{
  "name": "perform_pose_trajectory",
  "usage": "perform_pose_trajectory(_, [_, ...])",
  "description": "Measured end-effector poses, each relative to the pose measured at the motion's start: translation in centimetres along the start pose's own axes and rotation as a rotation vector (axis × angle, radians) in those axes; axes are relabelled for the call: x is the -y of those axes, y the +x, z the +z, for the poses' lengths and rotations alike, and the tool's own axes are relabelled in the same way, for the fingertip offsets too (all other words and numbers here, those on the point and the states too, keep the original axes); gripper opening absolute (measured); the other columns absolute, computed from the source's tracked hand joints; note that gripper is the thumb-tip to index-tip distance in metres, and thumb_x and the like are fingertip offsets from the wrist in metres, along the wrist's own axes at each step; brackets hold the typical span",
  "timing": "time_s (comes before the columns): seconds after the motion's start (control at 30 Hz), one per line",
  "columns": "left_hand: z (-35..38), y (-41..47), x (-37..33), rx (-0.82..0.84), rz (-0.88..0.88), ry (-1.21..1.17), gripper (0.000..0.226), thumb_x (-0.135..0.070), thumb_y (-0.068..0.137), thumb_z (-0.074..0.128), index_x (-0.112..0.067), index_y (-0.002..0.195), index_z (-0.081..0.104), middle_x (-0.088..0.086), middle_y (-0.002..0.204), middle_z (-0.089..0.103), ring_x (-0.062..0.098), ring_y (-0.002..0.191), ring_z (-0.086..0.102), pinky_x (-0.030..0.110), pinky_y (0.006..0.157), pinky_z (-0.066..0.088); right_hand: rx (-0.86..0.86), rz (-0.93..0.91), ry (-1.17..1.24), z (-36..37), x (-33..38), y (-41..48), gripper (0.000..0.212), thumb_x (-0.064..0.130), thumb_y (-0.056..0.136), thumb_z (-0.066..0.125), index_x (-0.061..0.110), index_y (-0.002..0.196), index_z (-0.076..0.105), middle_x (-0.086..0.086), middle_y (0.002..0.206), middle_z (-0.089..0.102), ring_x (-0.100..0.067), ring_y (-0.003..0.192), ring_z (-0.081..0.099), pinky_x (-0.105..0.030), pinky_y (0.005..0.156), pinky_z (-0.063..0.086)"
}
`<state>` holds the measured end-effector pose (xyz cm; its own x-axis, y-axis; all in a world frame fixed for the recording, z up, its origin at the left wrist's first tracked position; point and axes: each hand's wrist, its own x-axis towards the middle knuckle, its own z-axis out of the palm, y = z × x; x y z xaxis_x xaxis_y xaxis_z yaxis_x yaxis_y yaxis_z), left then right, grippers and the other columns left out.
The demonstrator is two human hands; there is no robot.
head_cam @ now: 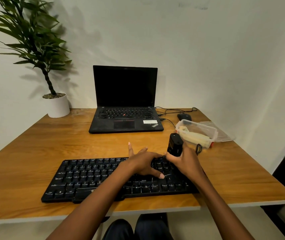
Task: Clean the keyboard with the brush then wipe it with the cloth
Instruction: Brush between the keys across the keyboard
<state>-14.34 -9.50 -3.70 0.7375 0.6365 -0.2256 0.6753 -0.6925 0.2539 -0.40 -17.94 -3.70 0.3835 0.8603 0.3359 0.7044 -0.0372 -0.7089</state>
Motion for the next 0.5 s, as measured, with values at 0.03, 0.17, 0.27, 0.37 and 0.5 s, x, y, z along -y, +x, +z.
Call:
perform_pose_trajectory(0.03, [0.0, 0.0, 0.0, 0.0, 0.004, -0.005, 0.081, -0.059, 0.08, 0.059, -0.038, 0.148, 0.02, -0.001, 0.157, 0.022, 0.019, 0.147, -0.005, 0.065, 0.096, -0.03, 0.014, 0.023, 0.035, -0.2, -0.3, -0.3, 0.036, 0.026, 0.077, 0.071, 0.017, 0.107, 0.053, 0.002, 0.091, 0.063, -0.013, 0.083, 0.06, -0.029, 0.072, 0.051])
perform_pose_trajectory(0.17, [0.2, 0.1, 0.3, -0.002, 0.008, -0.019, 0.08, -0.06, 0.08, 0.059, -0.037, 0.147, 0.022, -0.002, 0.156, 0.025, 0.02, 0.147, -0.003, 0.065, 0.094, -0.032, 0.069, 0.091, 0.107, -1.6, -0.9, -1.0, 0.033, 0.02, 0.076, 0.073, 0.019, 0.1, 0.05, 0.006, 0.087, 0.059, -0.013, 0.085, 0.058, -0.023, 0.07, 0.046])
perform_pose_trajectory(0.27, [0.3, 0.1, 0.4, -0.004, -0.002, -0.014, 0.082, -0.062, 0.079, 0.058, -0.037, 0.147, 0.021, -0.002, 0.156, 0.024, 0.019, 0.147, -0.003, 0.066, 0.095, -0.031, 0.004, 0.004, -0.002, -1.2, 0.1, -0.5, 0.028, 0.022, 0.078, 0.07, 0.019, 0.097, 0.051, 0.009, 0.079, 0.056, -0.013, 0.079, 0.058, -0.021, 0.063, 0.044])
perform_pose_trajectory(0.37, [0.1, 0.0, 0.2, -0.002, -0.006, -0.016, 0.081, -0.06, 0.08, 0.058, -0.037, 0.148, 0.02, -0.002, 0.157, 0.023, 0.019, 0.147, -0.004, 0.064, 0.094, -0.032, -0.002, -0.018, 0.009, -0.4, 0.7, -1.4, 0.028, 0.024, 0.078, 0.07, 0.019, 0.098, 0.051, 0.005, 0.081, 0.059, -0.013, 0.077, 0.059, -0.025, 0.065, 0.047])
perform_pose_trajectory(0.5, [0.1, 0.0, 0.1, 0.0, -0.003, 0.001, 0.081, -0.059, 0.081, 0.058, -0.035, 0.148, 0.02, -0.001, 0.157, 0.022, 0.019, 0.147, -0.004, 0.064, 0.094, -0.032, 0.085, 0.094, 0.116, -1.8, 0.0, -3.3, 0.024, 0.019, 0.078, 0.07, 0.023, 0.09, 0.05, 0.008, 0.078, 0.06, -0.006, 0.073, 0.058, -0.025, 0.066, 0.05])
